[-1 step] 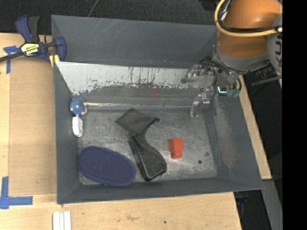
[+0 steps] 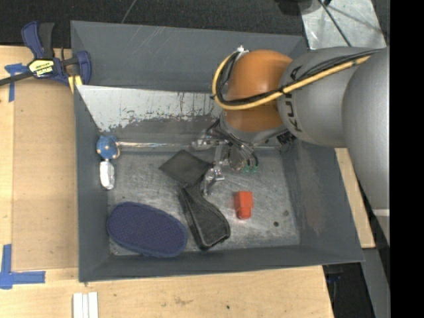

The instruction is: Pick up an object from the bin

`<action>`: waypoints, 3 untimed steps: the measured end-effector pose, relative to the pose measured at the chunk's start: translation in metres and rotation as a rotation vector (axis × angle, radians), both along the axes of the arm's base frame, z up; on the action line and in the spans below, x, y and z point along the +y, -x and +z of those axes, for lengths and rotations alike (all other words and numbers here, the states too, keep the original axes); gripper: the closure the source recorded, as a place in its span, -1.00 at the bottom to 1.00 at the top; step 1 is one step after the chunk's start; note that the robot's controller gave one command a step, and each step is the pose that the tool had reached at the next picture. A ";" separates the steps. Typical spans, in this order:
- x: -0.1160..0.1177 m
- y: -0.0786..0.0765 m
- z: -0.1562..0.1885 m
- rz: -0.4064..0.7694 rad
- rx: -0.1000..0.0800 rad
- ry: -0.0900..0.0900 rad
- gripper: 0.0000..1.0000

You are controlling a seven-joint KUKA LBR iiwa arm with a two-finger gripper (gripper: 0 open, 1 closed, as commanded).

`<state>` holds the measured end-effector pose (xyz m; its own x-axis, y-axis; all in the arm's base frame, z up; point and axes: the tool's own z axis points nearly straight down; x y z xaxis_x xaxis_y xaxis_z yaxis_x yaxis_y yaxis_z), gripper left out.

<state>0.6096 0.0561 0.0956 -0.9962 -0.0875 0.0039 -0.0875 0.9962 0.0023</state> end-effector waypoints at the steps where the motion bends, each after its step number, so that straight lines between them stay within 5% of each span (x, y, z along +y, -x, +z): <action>1: -0.003 0.001 -0.022 0.035 -0.012 0.001 -1.00; 2: -0.002 -0.004 -0.016 0.034 -0.033 -0.001 1.00; 3: 0.004 -0.012 0.120 0.109 -0.018 0.001 1.00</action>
Offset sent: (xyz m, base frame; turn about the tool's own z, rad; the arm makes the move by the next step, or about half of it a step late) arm -0.0039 -0.0025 -0.0256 -0.0352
